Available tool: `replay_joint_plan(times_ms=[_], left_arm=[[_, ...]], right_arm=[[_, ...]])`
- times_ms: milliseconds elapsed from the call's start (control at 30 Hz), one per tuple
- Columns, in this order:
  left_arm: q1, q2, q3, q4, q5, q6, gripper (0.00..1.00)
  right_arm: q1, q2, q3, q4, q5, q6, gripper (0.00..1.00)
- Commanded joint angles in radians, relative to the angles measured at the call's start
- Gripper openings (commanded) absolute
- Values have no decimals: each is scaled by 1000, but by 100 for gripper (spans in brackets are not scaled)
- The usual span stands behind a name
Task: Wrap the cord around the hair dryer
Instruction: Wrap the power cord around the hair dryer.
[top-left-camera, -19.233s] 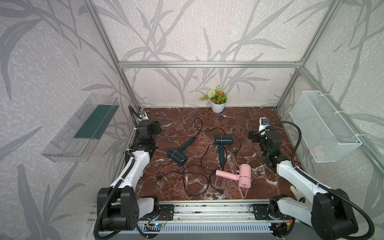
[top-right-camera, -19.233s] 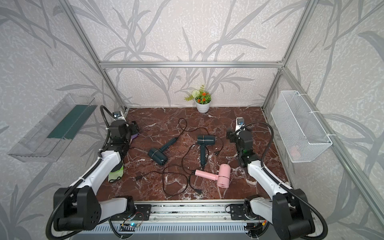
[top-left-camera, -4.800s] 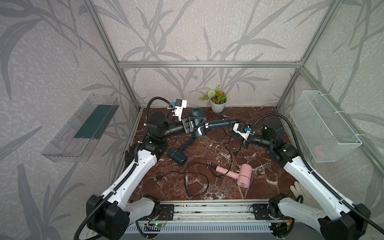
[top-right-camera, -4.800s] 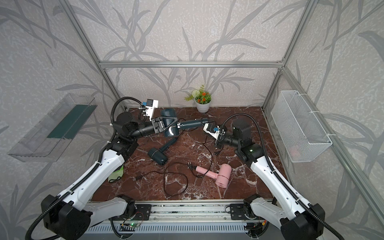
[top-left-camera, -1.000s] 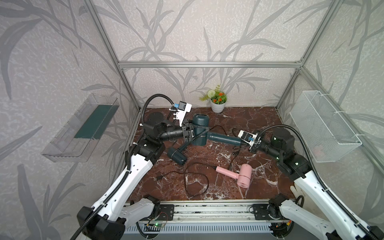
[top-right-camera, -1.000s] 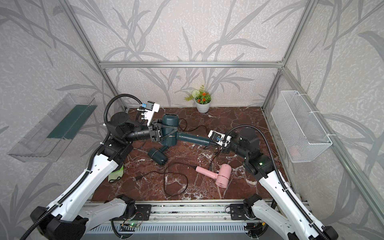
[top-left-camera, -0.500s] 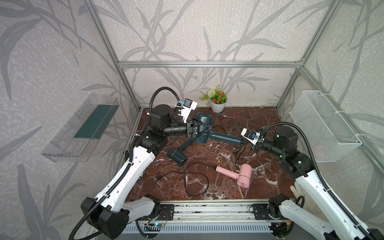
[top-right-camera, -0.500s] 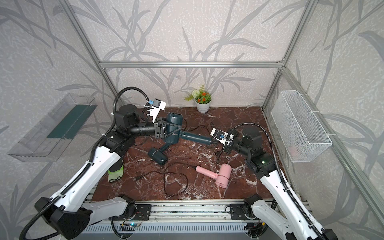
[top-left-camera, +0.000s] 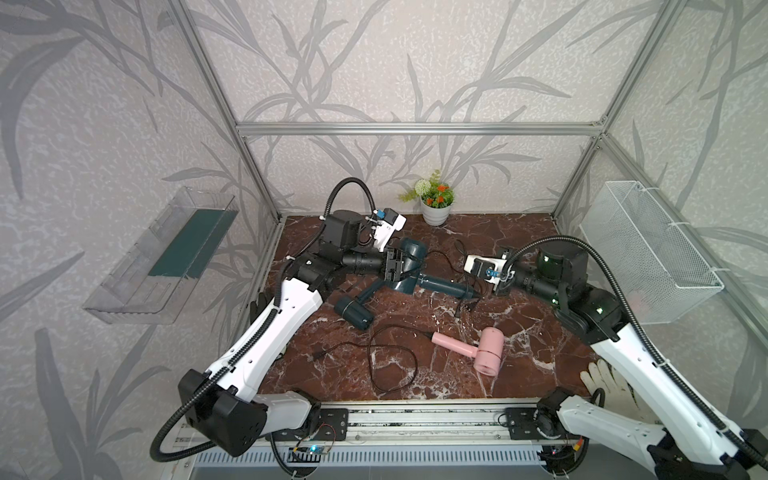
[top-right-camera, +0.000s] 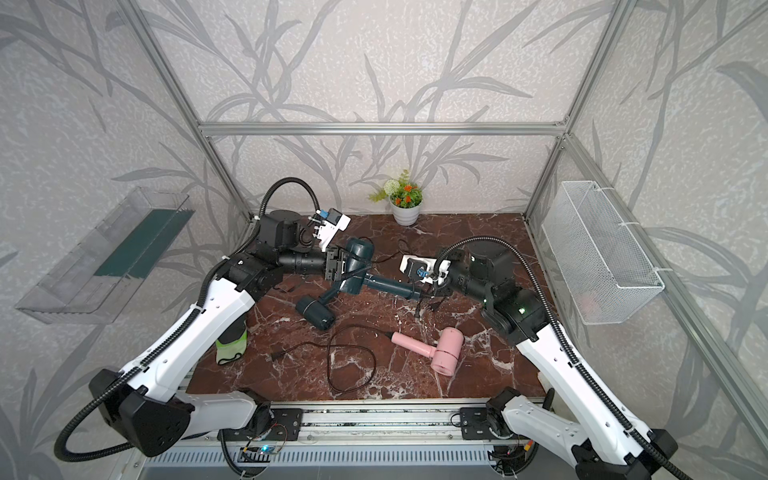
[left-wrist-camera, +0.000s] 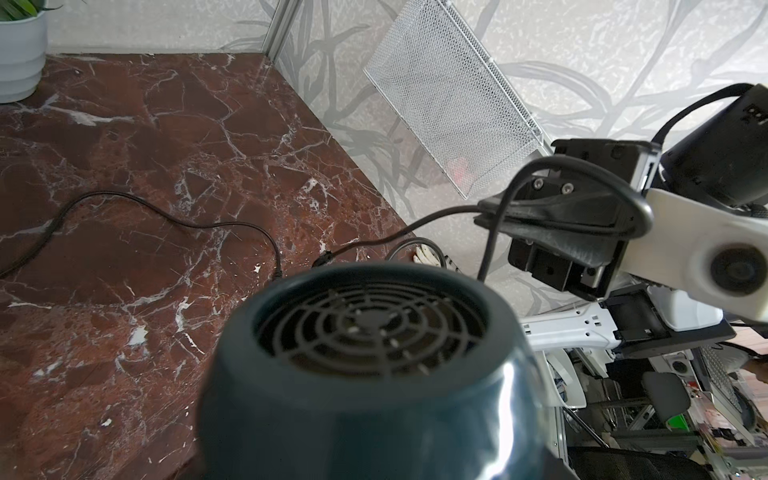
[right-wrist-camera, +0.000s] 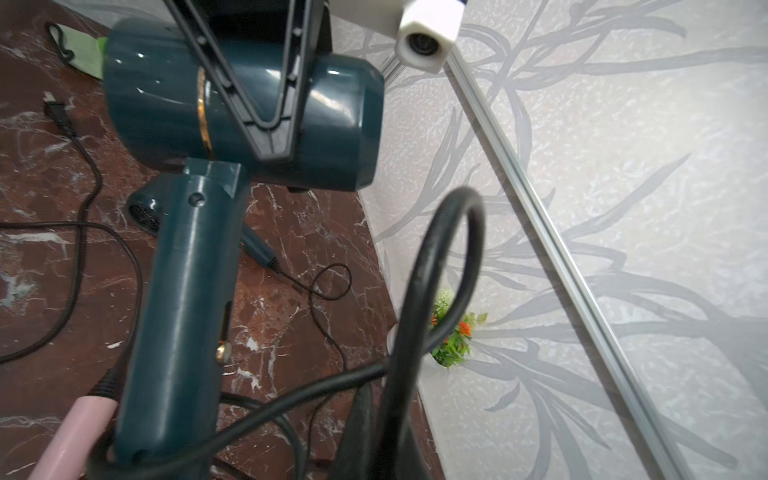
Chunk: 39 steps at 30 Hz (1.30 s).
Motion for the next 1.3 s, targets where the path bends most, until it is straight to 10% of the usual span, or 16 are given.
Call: replay_joint_plan(times_ms=[0, 333, 667, 1267], left_arm=[[-11, -21, 11, 8, 104, 43, 0], [-43, 65, 57, 52, 141, 15, 0], [-46, -118, -60, 391, 289, -128, 0], [73, -267, -287, 1055, -176, -468, 0]], right_arm=[[6, 44, 89, -18, 44, -85, 0], [135, 216, 230, 4, 77, -142, 0], [-128, 351, 303, 69, -191, -20, 0], [-142, 202, -201, 399, -351, 310, 0]])
